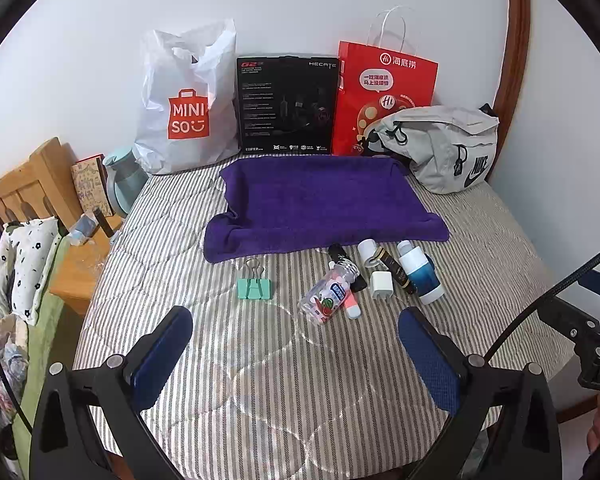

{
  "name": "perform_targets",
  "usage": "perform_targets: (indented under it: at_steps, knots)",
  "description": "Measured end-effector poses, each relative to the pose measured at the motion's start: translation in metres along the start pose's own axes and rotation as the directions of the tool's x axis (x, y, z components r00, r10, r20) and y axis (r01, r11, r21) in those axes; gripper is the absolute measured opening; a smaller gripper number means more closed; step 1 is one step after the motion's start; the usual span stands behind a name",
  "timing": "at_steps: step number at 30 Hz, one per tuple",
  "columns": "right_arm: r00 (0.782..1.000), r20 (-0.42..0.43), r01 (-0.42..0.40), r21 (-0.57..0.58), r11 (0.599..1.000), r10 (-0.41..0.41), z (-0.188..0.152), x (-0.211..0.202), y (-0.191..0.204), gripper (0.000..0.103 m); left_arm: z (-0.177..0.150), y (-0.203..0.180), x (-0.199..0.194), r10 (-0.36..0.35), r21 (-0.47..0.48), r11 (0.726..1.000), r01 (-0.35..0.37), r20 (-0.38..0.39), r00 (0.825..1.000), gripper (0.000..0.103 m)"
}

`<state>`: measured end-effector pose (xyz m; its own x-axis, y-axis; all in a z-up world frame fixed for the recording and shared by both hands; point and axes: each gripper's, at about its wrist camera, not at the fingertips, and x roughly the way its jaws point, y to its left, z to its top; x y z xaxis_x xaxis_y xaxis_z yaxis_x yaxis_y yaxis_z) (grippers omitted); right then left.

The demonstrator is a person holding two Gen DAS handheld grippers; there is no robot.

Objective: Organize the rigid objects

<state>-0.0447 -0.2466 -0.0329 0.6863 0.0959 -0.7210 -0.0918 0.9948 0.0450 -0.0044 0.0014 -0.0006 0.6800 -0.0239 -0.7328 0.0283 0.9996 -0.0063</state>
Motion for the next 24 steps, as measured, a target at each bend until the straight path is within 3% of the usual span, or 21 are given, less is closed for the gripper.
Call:
perform_targets:
  at_steps: [24]
  knots:
    - [1.000,-0.002,-0.015,0.016,1.000,0.015,-0.0036,-0.0018,-0.0024,0.103,-0.0027,-0.0016,-0.0062,0.003,0.006,1.000,-0.003,0.002,1.000,0.103]
